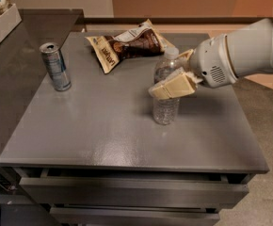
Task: Knock water bottle over
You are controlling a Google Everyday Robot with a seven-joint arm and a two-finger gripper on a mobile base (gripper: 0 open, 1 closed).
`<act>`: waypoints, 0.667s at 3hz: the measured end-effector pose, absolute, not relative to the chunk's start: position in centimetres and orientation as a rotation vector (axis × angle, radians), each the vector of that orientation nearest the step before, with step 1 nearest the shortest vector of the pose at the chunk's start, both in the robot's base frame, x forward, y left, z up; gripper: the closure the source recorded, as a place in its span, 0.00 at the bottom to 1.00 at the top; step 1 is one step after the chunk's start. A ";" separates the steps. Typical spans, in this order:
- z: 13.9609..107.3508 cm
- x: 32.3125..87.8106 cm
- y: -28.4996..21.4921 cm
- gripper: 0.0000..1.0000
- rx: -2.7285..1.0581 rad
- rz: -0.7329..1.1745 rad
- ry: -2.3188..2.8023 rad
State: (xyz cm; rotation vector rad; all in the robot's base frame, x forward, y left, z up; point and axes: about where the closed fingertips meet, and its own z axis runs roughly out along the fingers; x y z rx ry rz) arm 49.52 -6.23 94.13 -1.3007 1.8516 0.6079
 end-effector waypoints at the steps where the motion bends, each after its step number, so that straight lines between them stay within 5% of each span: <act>1: 95.9 49.9 -7.7 0.88 -1.314 0.522 1.858; 2: 97.3 50.5 -9.5 1.00 -1.371 0.397 1.916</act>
Offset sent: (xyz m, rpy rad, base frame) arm 0.0230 -0.0687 0.0382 -0.4313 -0.0332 -0.0663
